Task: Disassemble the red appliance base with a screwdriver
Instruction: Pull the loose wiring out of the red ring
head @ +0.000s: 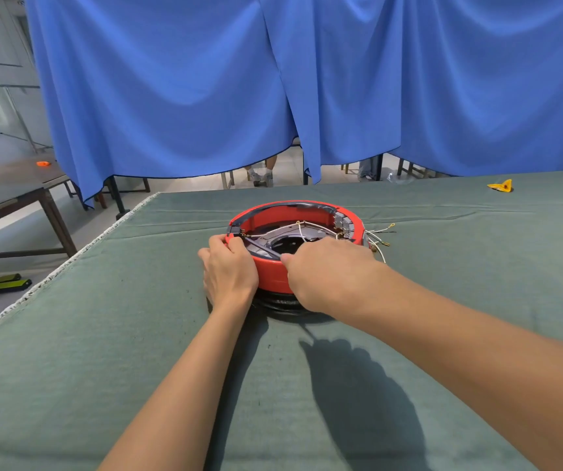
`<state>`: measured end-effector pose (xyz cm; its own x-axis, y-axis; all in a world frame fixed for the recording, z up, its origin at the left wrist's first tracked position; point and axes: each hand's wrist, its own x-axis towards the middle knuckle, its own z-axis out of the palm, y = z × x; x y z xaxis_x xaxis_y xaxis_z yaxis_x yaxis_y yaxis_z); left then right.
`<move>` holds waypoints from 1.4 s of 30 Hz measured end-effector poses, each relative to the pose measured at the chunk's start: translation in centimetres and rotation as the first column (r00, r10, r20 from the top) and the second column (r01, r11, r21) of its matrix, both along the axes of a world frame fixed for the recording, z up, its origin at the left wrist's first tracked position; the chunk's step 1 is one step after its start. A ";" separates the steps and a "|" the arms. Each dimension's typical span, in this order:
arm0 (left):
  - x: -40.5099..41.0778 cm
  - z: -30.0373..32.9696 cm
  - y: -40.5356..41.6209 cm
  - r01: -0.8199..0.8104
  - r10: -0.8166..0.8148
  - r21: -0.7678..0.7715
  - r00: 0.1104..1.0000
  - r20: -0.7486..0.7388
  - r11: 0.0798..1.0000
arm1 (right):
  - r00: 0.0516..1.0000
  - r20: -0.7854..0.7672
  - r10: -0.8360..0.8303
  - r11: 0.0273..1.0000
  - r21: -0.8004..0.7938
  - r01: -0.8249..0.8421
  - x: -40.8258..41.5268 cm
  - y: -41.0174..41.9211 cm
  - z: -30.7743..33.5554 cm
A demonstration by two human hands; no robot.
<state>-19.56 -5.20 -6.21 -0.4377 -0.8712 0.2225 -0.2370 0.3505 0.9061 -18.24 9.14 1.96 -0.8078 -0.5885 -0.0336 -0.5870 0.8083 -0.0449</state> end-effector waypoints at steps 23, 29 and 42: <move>0.5 -0.7 -1.6 0.241 -0.239 -0.005 0.957 -0.164 0.971 | 0.996 -0.076 -0.053 0.952 -0.305 0.027 -5.8 2.7 0.5; 1.5 0.8 -3.2 0.496 -0.492 0.004 0.863 -0.117 0.868 | 0.966 -0.191 -0.172 0.921 -0.380 0.089 -10.0 2.7 0.8; -3.2 7.2 4.0 0.660 -0.452 -0.490 0.749 0.484 0.569 | 0.821 -0.480 -0.309 0.910 -0.401 0.108 -14.3 2.2 -3.6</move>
<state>-22.74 -1.15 1.02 -0.9150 -0.1447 0.3766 0.0055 0.9289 0.3703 -32.59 11.30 -1.66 -0.7456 -0.2952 0.5974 -0.4202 0.9041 -0.0777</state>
